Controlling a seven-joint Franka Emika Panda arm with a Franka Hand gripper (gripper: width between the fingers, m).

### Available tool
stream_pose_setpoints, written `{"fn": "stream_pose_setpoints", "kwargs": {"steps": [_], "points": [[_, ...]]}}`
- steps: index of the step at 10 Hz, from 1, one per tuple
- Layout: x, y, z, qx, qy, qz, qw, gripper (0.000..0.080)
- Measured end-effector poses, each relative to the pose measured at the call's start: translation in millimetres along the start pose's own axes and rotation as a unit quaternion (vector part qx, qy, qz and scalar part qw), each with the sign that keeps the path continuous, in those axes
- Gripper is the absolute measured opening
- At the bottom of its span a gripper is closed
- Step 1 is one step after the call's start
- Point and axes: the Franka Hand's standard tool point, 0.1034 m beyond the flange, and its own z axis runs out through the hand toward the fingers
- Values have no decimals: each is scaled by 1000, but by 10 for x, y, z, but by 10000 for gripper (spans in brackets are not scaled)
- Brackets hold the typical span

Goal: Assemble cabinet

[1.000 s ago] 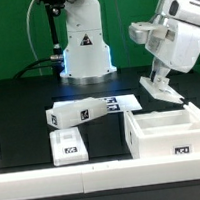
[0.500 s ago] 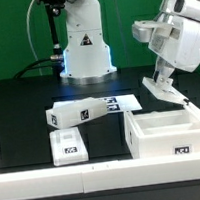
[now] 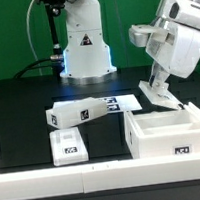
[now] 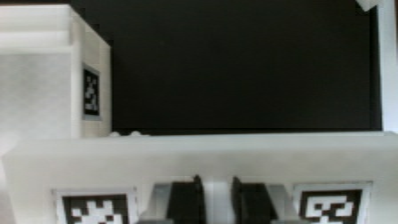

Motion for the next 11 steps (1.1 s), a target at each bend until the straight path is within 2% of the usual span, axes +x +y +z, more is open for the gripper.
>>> {"fn": "stream_pose_setpoints", "kwargs": {"steps": [3,4,8,11], "points": [[8,-165,26,4,6,-6,1000,67],[20,-172,36,5,5,-7,1000,67],[59,-55,-47,1,2,-5,1000,67],[44,-71,39,7,-3,-5,1000,67]]}}
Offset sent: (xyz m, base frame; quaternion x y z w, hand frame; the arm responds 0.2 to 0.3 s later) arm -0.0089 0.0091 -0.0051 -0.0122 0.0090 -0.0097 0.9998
